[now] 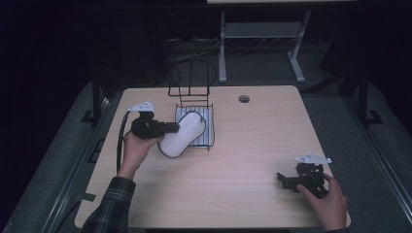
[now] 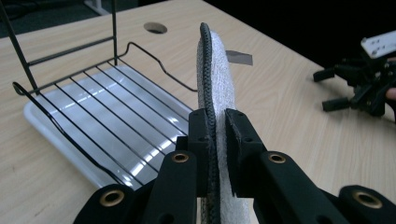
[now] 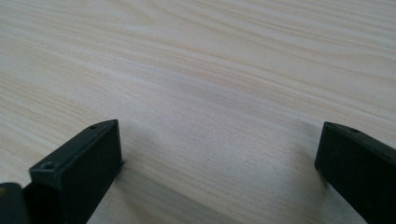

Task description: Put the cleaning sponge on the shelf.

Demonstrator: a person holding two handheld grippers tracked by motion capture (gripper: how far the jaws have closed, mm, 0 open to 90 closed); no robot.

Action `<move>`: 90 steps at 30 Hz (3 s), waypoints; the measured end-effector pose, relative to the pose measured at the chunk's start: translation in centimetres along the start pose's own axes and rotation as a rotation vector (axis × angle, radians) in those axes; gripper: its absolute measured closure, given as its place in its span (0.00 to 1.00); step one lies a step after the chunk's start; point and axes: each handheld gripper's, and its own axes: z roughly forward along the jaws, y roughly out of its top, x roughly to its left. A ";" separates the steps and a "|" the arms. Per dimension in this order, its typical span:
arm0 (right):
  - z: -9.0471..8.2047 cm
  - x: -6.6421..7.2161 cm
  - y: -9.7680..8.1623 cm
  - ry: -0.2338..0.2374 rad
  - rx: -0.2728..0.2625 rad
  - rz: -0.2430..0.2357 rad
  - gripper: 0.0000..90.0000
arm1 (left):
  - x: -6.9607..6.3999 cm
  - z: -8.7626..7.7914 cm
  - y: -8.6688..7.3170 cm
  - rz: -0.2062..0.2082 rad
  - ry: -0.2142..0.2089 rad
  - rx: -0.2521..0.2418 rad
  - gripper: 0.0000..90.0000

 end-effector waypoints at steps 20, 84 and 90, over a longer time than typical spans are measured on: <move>0.0 0.0 0.0 0.000 0.000 0.000 0.00 | 3.9 2.8 1.4 -0.060 0.013 -0.025 0.90; 0.0 0.0 0.0 0.000 0.000 0.000 0.00 | 2.4 6.2 -2.7 -0.008 0.064 0.136 0.97; 0.0 0.0 0.0 0.000 0.000 0.000 0.00 | 2.2 6.5 -2.7 -0.013 0.054 0.129 0.97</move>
